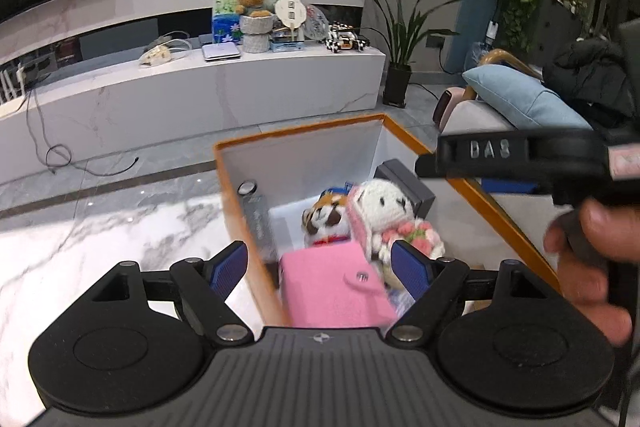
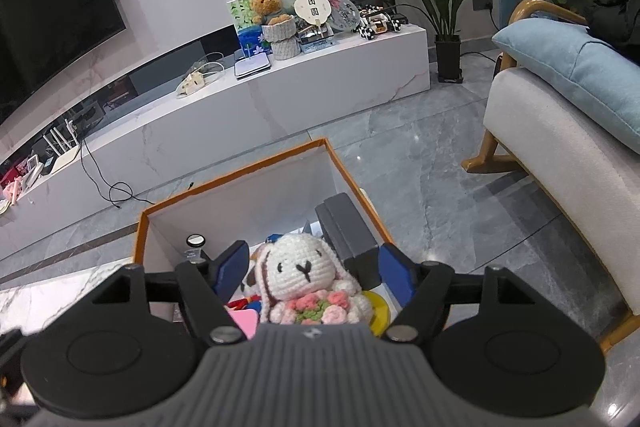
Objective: Organize objects
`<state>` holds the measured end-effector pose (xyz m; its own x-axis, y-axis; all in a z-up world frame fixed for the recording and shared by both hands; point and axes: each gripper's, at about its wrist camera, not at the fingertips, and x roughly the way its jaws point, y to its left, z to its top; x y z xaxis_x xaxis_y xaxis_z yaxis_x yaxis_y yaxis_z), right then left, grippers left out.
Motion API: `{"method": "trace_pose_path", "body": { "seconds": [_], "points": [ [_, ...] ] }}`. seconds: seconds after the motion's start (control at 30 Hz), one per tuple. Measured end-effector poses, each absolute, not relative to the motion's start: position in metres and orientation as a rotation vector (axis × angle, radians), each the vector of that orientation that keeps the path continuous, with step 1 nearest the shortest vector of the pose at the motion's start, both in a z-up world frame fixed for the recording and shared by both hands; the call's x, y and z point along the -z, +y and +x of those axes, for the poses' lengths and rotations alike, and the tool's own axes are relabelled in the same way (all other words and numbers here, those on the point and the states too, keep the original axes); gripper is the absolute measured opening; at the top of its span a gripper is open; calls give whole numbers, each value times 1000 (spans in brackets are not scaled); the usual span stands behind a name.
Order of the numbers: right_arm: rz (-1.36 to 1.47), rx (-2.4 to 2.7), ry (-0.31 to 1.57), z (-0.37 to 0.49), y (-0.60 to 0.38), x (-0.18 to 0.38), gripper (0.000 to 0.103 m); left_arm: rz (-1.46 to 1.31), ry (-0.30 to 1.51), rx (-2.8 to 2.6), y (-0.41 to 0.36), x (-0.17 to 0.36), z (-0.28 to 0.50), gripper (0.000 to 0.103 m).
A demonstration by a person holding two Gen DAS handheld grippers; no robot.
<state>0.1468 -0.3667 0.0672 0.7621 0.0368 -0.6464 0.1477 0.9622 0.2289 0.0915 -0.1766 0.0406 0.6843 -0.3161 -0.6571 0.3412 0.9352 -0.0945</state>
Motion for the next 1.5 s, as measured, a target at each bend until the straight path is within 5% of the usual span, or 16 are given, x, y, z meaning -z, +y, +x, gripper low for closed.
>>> {"method": "trace_pose_path", "body": {
  "seconds": [0.6, 0.87, 1.5],
  "points": [
    [107, 105, 584, 70, -325, -65, 80, -98, 729, 426, -134, -30, 16, 95],
    [158, 84, 547, 14, -311, -91, 100, -73, 683, 353, -134, -47, -1, 98],
    [117, 188, 587, 2, -308, -77, 102, -8, 737, 210, -137, -40, 25, 99]
  ]
}}
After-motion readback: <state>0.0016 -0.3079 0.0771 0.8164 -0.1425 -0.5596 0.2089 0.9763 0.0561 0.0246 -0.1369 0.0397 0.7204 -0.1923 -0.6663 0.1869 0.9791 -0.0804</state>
